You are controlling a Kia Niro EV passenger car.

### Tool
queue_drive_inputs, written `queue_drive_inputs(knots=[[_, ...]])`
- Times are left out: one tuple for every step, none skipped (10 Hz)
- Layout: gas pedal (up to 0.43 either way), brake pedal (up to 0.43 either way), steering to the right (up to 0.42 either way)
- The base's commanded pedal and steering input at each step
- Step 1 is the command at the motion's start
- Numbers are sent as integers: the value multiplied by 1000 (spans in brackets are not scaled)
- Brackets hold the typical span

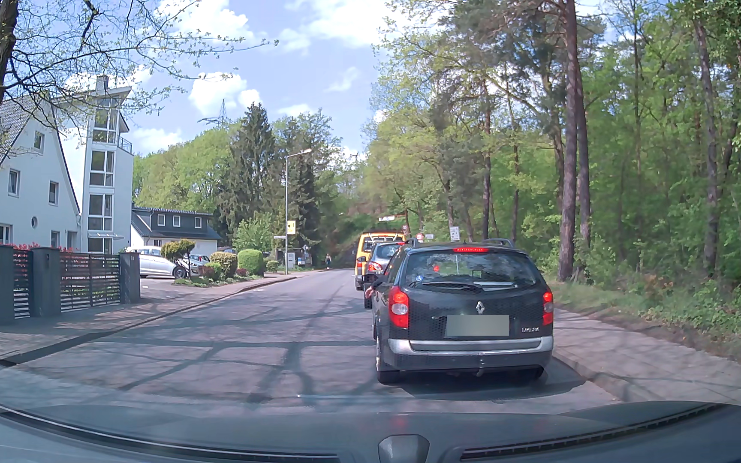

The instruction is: Follow the waypoints while adhering to traffic rules and regulations

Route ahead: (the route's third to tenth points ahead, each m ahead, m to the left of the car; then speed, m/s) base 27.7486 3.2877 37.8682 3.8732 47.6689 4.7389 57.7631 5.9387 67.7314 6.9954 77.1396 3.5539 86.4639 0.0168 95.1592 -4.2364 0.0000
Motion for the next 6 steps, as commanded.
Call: queue_drive_inputs(knots=[[0,159,1],[0,159,1],[0,159,1],[0,159,1],[0,159,2],[0,159,1]])
